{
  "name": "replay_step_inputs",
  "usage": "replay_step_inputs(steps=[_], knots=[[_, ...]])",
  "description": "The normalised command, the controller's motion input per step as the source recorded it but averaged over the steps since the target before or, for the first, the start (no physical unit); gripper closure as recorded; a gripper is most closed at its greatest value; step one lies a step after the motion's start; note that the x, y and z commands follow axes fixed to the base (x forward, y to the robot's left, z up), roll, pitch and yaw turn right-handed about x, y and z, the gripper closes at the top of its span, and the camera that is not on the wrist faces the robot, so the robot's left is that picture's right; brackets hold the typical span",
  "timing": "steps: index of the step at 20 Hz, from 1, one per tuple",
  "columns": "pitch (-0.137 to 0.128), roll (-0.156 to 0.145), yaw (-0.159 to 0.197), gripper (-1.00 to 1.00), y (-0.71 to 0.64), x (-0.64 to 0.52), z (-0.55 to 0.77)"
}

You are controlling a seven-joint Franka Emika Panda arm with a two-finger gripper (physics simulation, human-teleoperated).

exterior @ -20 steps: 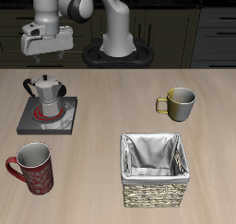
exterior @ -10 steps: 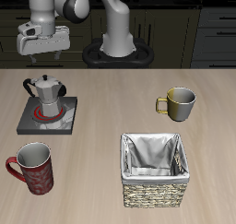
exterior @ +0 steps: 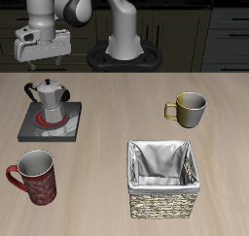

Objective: Place the moka pot on the stove and turn off the stove

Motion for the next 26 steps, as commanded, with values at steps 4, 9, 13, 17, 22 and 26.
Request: replay_step_inputs(steps=[4,9,13,17,22,26], knots=[[0.012,-0.008,0.02,-1.0,-0.03,0.15,-0.02],[0.033,0.007,0.014,-1.0,0.1,0.09,-0.23],[0.054,0.004,0.01,-1.0,0.09,0.01,-0.36],[0.029,0.03,0.03,-1.0,0.22,-0.08,-0.28],[0.004,0.005,0.04,-1.0,0.26,-0.27,-0.15],[-0.006,0.0,0.027,-1.0,0.1,-0.17,-0.08]])
